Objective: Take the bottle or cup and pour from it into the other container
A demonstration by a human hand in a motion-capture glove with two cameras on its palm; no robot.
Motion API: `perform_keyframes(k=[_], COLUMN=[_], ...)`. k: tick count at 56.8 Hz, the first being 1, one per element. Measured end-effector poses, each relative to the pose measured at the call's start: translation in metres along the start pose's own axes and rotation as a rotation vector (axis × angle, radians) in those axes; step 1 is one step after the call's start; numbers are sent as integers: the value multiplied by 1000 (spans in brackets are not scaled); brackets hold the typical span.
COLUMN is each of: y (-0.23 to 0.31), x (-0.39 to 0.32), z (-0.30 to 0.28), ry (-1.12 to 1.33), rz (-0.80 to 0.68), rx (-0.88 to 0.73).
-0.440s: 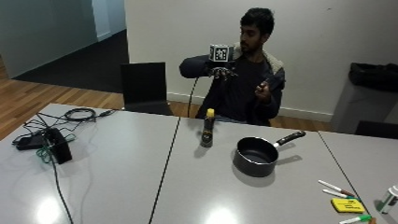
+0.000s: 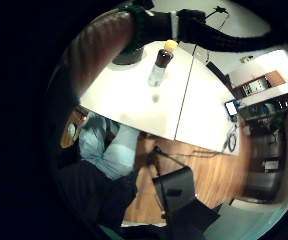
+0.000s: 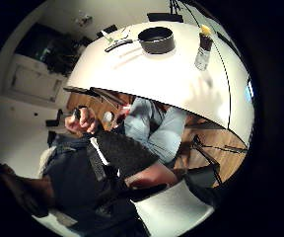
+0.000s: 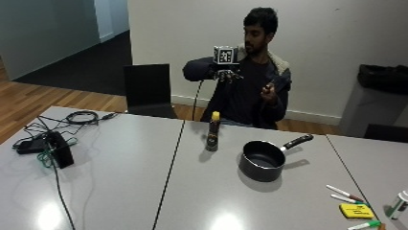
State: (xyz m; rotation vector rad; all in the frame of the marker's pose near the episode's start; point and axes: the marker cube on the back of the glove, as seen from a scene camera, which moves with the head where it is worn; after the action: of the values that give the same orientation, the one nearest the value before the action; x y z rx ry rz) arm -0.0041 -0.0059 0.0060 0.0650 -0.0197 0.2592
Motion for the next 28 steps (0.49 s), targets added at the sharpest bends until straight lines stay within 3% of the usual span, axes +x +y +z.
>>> perform_keyframes(k=[3,5,16,23,28], y=[6,2,-2,-18,-11], x=[8,10,22,31,54], z=[-2,-3,-4,3,0], ry=[-1,-3,-9,-26,-44], rz=[-221,-254,-169,131,-25], rx=[-72,-83,-74,73,-97])
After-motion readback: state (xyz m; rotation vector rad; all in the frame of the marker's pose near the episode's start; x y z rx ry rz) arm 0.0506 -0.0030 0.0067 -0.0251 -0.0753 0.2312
